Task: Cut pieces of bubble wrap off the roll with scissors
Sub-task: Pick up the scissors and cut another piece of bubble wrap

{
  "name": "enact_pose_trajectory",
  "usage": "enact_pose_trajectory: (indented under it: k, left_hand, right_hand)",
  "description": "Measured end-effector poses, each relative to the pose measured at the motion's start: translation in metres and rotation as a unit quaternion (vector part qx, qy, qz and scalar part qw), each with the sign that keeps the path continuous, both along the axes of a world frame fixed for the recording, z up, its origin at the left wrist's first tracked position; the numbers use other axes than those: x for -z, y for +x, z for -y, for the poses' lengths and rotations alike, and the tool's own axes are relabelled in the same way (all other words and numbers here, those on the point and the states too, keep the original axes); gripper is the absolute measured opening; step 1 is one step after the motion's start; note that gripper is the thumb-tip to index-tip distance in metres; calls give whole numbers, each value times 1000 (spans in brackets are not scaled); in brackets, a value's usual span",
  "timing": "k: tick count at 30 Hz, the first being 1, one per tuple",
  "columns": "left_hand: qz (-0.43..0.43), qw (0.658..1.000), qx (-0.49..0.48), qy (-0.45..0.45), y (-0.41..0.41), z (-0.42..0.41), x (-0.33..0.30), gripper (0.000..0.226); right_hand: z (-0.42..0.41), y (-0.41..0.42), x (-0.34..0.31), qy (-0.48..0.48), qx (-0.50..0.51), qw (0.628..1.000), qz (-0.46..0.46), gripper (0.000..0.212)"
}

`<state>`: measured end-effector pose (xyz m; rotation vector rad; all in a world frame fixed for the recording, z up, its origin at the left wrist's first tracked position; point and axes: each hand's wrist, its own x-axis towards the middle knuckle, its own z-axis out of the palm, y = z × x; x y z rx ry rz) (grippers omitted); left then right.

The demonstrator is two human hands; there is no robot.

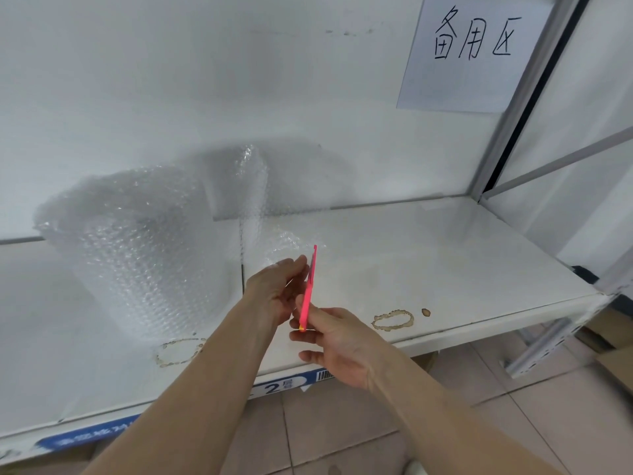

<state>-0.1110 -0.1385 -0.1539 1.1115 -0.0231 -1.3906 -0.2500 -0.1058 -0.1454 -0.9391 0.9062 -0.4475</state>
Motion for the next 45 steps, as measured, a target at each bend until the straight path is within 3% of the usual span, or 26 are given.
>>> enact_pose_trajectory:
  k: [7, 12, 20, 28, 38, 43, 45]
  left_hand:
    - [18, 1000, 4, -1, -1, 0, 0, 24]
    - [28, 999, 18, -9, -1, 1, 2, 30]
    - [18, 1000, 9, -10, 0, 0, 2, 26]
    - [47, 999, 20, -4, -3, 1, 2, 24]
    - [15, 1000, -3, 3, 0, -1, -1, 17]
    - [28, 1000, 8, 2, -1, 0, 1, 18]
    - [34, 999, 9, -2, 0, 0, 1, 21]
  right_hand:
    - [0, 1, 3, -6, -1, 1000, -4, 40]
    - [1, 2, 0, 1, -6, 1000, 7, 66]
    - [2, 1, 6, -9, -6, 1000, 5, 37]
    - [2, 3, 2, -1, -14, 1000, 22, 57]
    - [2, 2, 6, -5, -4, 1000, 18, 33]
    - [1, 5, 3, -5, -13, 1000, 18, 60]
    - [2, 5, 3, -6, -10, 1000, 21, 60]
